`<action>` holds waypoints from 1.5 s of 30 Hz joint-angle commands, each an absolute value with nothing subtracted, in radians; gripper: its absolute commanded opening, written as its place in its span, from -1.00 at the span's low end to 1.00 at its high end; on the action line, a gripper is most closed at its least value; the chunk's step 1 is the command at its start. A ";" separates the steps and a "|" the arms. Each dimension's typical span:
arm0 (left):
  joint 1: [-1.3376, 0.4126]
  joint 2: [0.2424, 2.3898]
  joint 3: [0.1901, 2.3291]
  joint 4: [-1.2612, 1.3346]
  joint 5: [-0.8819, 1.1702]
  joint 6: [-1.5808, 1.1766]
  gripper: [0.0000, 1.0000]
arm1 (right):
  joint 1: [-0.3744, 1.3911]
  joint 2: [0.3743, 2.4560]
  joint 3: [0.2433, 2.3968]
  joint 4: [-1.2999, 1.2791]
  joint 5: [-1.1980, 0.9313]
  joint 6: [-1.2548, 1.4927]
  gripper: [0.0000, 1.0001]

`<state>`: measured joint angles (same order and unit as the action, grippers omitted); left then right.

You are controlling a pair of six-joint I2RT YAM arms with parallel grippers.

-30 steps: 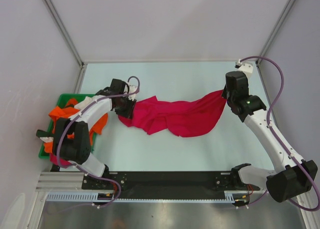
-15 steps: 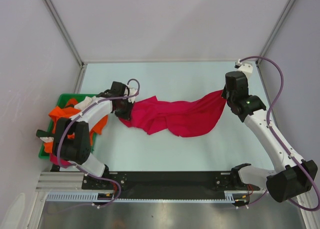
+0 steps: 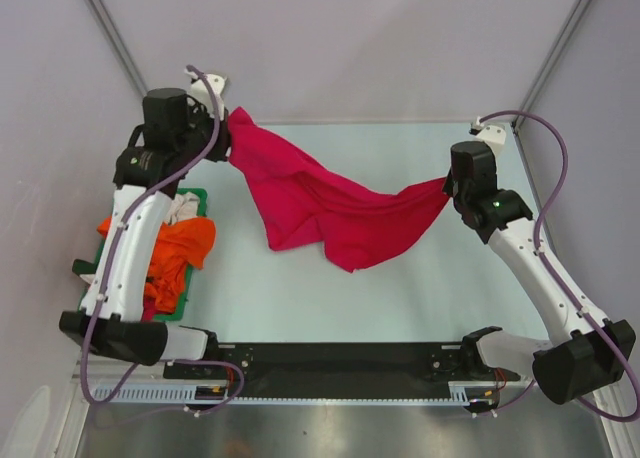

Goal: Fold and stack the t-shirts
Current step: Flatten out the tshirt

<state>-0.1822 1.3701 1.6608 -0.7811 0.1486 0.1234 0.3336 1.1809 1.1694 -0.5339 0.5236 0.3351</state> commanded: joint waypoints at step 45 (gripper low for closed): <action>-0.178 0.903 1.125 -0.634 0.261 0.138 -1.00 | 0.439 1.101 1.286 -0.393 0.620 0.141 -1.00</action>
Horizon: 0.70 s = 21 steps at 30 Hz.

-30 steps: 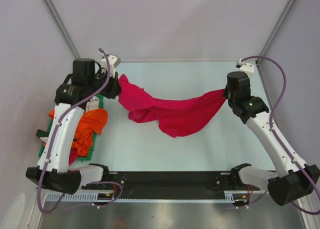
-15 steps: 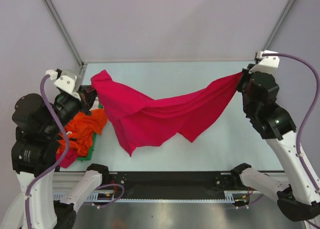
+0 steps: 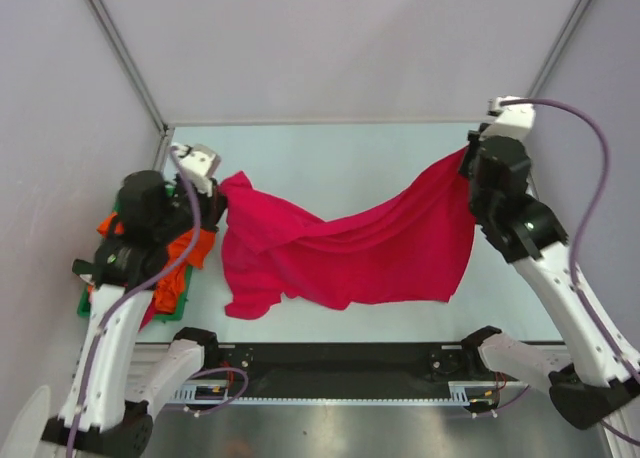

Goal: Fold and stack the t-shirts
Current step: Flatten out the tshirt

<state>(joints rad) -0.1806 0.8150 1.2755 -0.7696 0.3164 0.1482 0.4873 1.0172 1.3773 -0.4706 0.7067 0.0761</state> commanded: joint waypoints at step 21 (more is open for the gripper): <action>-0.176 1.568 1.181 -0.325 0.018 0.068 0.17 | 0.391 1.350 1.232 -0.284 0.577 0.143 -1.00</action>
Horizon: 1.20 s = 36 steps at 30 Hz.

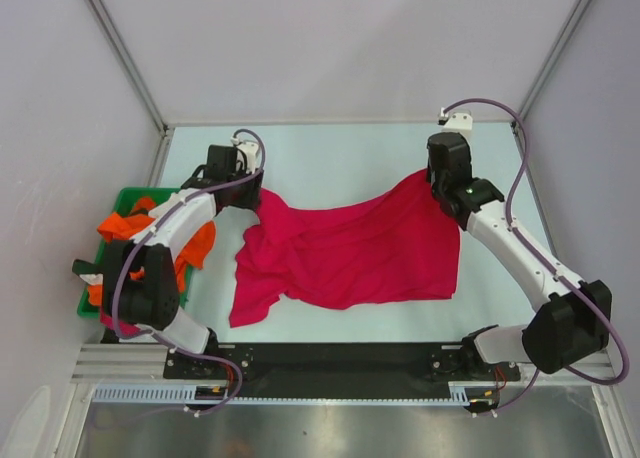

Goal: Fold and stack the t-shirts
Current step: Flatten out the tshirt

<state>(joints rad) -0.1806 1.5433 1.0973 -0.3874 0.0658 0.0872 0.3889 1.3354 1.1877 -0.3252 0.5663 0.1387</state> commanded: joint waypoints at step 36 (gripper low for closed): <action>-0.115 1.841 1.313 -0.414 -0.025 -0.008 0.14 | 0.402 1.420 1.216 -0.259 0.578 0.149 -1.00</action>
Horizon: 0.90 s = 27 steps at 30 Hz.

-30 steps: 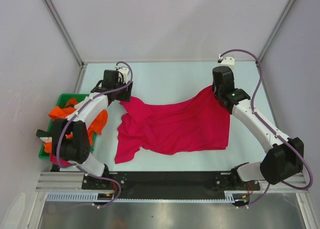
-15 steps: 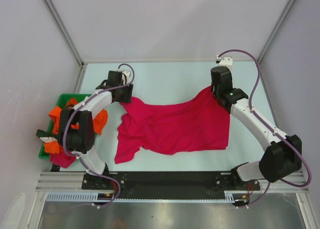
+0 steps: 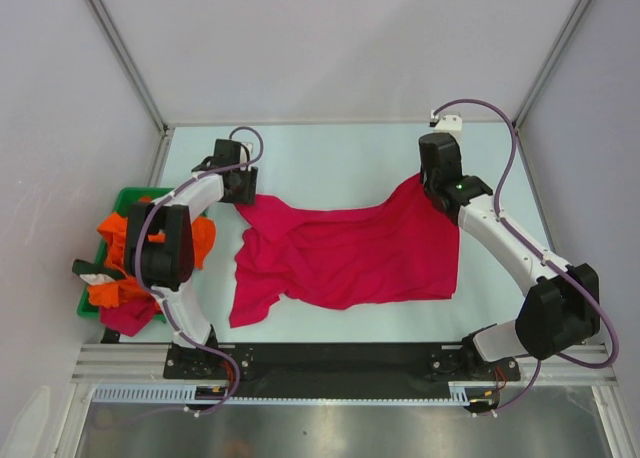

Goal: Fold and stack the t-shirts
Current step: Flatten out the tshirt

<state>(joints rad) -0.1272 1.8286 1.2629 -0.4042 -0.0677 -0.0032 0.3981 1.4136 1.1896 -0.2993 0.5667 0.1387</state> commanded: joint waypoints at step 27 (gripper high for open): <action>-0.114 1.738 1.243 -0.397 -0.018 -0.003 0.13 | 0.436 1.465 1.233 -0.249 0.581 0.163 -1.00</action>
<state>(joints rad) -0.1211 1.7527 1.2549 -0.4129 -0.0219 -0.0002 0.4286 1.4635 1.1896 -0.2920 0.5671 0.1493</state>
